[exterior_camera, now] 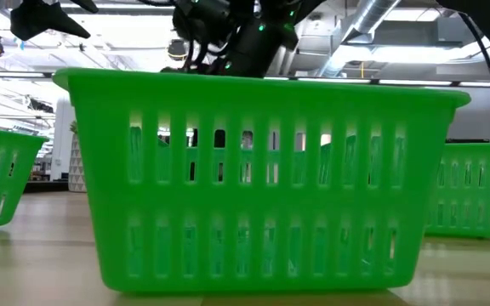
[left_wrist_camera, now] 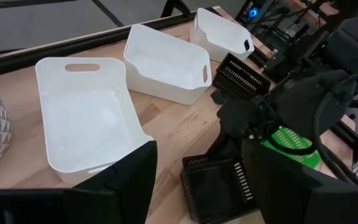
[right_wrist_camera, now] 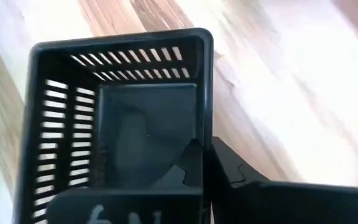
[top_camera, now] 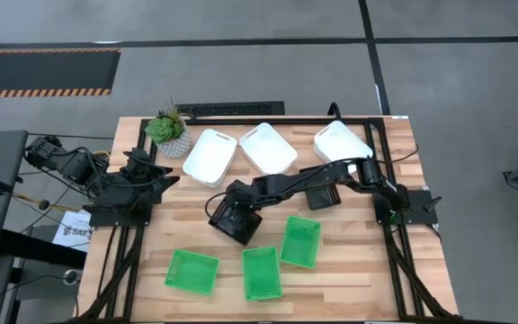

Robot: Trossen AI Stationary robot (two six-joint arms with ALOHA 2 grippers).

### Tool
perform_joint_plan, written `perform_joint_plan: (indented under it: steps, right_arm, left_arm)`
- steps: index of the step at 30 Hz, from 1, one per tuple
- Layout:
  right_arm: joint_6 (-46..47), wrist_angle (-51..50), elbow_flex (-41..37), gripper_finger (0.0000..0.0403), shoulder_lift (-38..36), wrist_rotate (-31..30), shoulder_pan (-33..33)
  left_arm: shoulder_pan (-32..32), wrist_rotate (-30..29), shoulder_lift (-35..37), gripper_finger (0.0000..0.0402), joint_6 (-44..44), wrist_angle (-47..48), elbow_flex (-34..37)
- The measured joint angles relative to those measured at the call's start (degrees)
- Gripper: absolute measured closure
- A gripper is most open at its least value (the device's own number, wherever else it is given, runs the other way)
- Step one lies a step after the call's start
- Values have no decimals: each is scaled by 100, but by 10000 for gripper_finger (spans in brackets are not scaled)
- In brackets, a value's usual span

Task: Stack baskets by color
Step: Stack the left black bin on the black bin

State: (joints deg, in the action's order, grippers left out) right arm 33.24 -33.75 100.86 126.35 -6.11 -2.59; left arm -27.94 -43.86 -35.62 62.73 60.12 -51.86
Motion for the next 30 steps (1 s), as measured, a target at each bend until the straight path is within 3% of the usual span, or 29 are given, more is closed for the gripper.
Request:
perform_joint_plan:
  steps: [7,15,23,30]
  right_arm:
    - [-504,-689,13,396,-986,-131,124]
    - [-217,-2881,-183,393,-2613,-1774,124]
    - [1513,-2975,-2693,389,-4844,-1924,201]
    - [3230,-1919,-4917,386,-6381,-2233,108]
  left_arm:
    - [2,-37,-2,178,30,-2,0]
    - [2,-38,-2,178,66,-2,2]
    - [2,-45,-2,178,71,-2,1]
    - [2,-117,-2,178,71,-2,0]
